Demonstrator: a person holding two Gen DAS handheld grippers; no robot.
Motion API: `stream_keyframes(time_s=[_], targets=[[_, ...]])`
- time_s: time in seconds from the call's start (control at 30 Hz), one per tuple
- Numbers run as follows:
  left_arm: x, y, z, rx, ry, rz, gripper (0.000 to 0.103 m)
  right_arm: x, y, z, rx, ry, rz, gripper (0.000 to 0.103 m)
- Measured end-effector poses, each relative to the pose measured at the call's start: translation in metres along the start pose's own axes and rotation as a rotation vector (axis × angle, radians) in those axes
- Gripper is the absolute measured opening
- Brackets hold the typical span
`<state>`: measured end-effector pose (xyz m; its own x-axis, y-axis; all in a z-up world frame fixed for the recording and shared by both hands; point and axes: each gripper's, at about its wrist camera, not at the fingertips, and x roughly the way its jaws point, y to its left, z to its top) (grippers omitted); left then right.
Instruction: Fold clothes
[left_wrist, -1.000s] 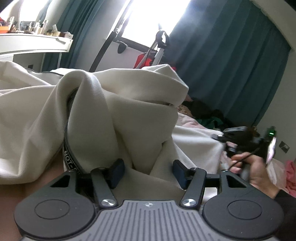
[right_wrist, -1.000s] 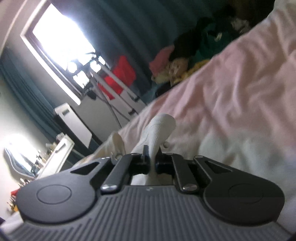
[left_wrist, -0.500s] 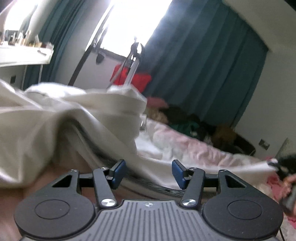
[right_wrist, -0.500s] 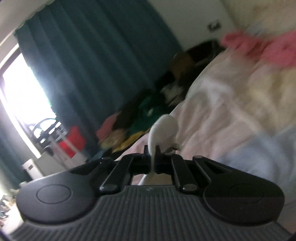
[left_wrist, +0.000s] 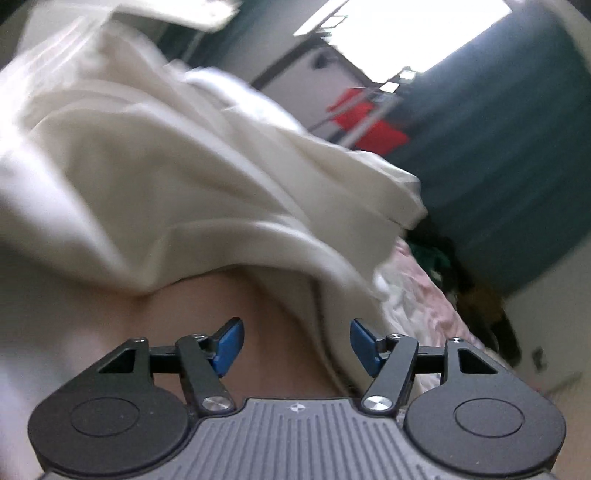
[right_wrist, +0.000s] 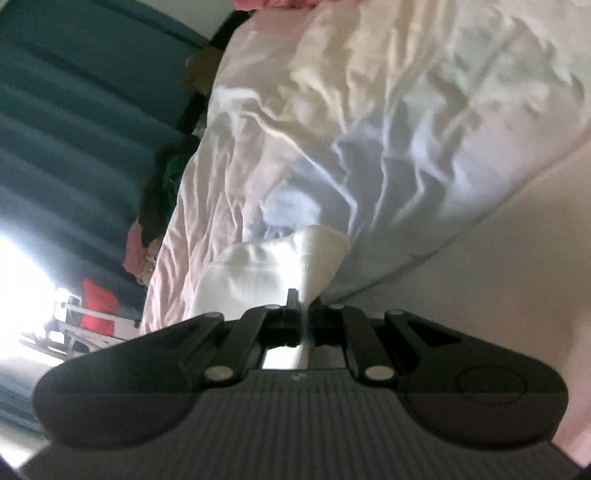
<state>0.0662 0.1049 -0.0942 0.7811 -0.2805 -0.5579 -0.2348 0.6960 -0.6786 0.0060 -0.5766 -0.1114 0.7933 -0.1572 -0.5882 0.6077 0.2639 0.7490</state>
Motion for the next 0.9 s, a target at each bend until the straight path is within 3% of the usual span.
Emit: stream_keyframes(time_s=[0.2, 0.37, 0.47, 0.57, 0.63, 0.67, 0.9], targets=[[-0.016, 0.049, 0.009, -0.246, 0.039, 0.051, 0.072, -0.004, 0.0, -0.006, 0.041, -0.008, 0.017, 0.007], [-0.024, 0.081, 0.03, -0.453, -0.052, 0.086, 0.073, -0.001, -0.003, -0.005, 0.056, -0.008, 0.01, 0.007], [-0.026, 0.098, 0.045, -0.555, -0.116, 0.121, 0.069, 0.001, -0.005, -0.005, 0.057, -0.007, -0.004, 0.007], [-0.032, 0.109, 0.061, -0.584, -0.178, 0.179, 0.057, 0.003, -0.007, -0.006, 0.061, -0.007, -0.014, 0.007], [-0.036, 0.113, 0.071, -0.576, -0.207, 0.228, 0.038, 0.005, -0.007, -0.006, 0.06, -0.012, -0.009, 0.007], [-0.038, 0.114, 0.076, -0.566, -0.217, 0.251, 0.015, 0.005, -0.007, -0.005, 0.058, -0.012, -0.003, 0.007], [-0.077, 0.107, 0.12, -0.438, -0.227, 0.286, 0.009, 0.001, -0.004, 0.004, 0.052, -0.065, 0.033, 0.006]])
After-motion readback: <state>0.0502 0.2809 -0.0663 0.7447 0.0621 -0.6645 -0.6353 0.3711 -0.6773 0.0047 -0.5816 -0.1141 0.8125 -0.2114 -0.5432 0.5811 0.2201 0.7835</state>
